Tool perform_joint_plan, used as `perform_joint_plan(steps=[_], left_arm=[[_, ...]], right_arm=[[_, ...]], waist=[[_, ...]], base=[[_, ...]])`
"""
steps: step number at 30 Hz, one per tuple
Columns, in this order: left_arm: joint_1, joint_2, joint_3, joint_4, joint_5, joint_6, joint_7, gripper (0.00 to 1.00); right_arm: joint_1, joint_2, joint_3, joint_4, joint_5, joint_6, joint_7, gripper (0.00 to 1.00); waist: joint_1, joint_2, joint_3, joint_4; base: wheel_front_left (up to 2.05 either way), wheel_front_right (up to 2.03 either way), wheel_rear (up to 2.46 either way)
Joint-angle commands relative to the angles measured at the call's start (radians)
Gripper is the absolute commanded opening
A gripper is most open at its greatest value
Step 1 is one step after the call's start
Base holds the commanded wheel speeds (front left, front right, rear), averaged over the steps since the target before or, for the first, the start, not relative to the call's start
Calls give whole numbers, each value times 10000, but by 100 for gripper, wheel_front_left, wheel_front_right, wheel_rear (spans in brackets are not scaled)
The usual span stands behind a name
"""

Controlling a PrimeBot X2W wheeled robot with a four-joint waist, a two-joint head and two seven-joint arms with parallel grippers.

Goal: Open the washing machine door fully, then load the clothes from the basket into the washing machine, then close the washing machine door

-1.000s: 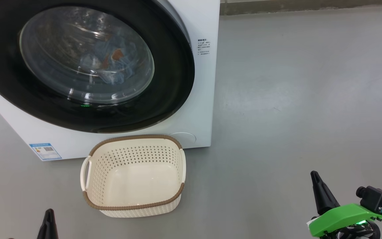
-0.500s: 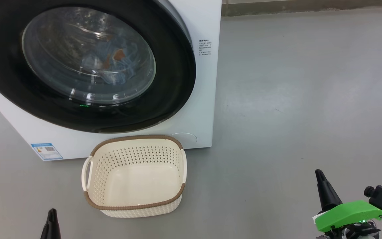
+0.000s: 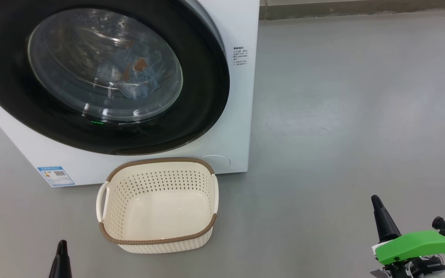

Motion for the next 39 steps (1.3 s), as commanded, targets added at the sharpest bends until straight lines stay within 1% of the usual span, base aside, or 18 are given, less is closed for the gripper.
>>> perform_joint_plan(steps=[1,39], left_arm=[[-454,111,143,-314,-248,3,43,0],[-842,-114,146,-628,-4498,4,1191,0]], right_arm=[[-328,-33,-55,-315,320,1,53,0],[-361,210,-810,-819,4044,1,1203,0]], waist=[[-1,0,-2,4],[-1,0,-94,128]], base=[[0,0,0],[0,0,0]])
